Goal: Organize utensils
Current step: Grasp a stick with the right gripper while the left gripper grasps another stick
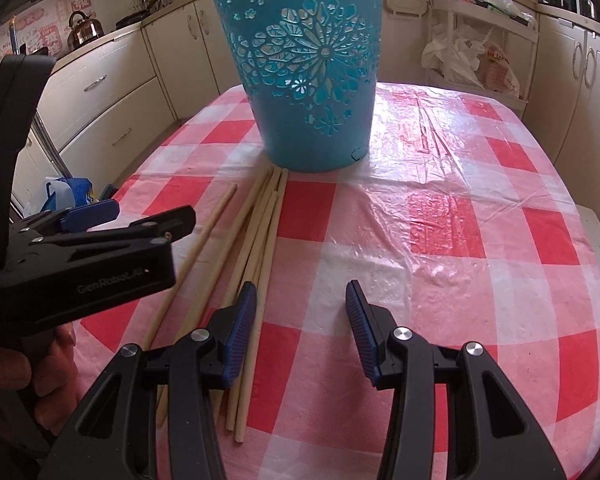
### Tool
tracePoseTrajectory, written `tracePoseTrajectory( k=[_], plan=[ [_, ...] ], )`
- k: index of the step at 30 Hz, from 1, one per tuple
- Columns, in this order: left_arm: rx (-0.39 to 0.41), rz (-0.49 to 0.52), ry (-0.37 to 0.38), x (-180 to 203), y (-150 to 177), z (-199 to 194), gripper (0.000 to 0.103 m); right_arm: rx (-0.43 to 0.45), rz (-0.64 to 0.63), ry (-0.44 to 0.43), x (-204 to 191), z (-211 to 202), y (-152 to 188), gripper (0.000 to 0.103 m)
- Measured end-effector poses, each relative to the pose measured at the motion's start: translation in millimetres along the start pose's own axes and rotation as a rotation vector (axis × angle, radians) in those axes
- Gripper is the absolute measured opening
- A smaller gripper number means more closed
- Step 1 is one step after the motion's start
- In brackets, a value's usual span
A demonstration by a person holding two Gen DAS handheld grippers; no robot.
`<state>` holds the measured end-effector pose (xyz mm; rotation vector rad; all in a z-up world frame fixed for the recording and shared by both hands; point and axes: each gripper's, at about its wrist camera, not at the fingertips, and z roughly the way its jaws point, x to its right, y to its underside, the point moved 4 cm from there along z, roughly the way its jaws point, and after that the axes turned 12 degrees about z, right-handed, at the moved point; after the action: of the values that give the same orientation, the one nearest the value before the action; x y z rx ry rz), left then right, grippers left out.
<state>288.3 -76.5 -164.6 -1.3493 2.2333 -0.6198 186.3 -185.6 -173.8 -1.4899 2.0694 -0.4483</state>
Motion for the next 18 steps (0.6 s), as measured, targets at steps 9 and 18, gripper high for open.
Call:
tracePoseTrajectory(
  k=[9,18],
  plan=[
    [-0.013,0.016,-0.003,0,-3,10,0.085,-0.036,-0.032,0.046,-3,7,-7,0.019],
    [-0.015,0.034,0.011,3,-5,13,0.085,-0.049,0.015,0.053,14,-4,-1,0.006]
  ],
)
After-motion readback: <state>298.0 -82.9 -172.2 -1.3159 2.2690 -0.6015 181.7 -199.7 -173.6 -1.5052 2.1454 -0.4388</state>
